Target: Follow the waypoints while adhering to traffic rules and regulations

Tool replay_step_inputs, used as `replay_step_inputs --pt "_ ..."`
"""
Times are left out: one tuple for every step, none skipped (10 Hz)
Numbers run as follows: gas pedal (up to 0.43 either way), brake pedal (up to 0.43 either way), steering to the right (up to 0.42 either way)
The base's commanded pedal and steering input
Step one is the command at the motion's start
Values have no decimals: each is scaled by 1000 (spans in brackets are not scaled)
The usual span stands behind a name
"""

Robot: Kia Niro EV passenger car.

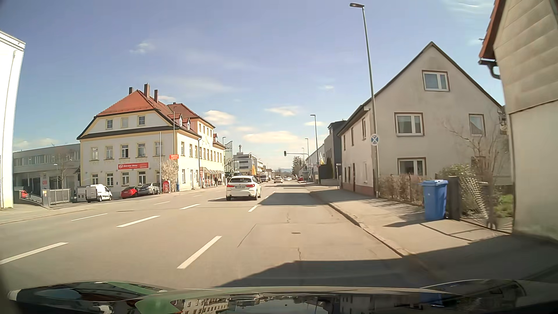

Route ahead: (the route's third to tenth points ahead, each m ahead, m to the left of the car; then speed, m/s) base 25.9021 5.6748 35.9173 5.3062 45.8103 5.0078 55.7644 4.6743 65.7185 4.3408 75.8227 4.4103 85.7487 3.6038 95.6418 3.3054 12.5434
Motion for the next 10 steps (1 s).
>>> replay_step_inputs --pt "98 0 1" --pt "98 0 1" --pt "39 0 1" --pt "28 0 1" --pt "28 0 1" --pt "28 0 1" --pt "28 0 1" --pt "28 0 1" --pt "28 0 1" --pt "28 0 1"
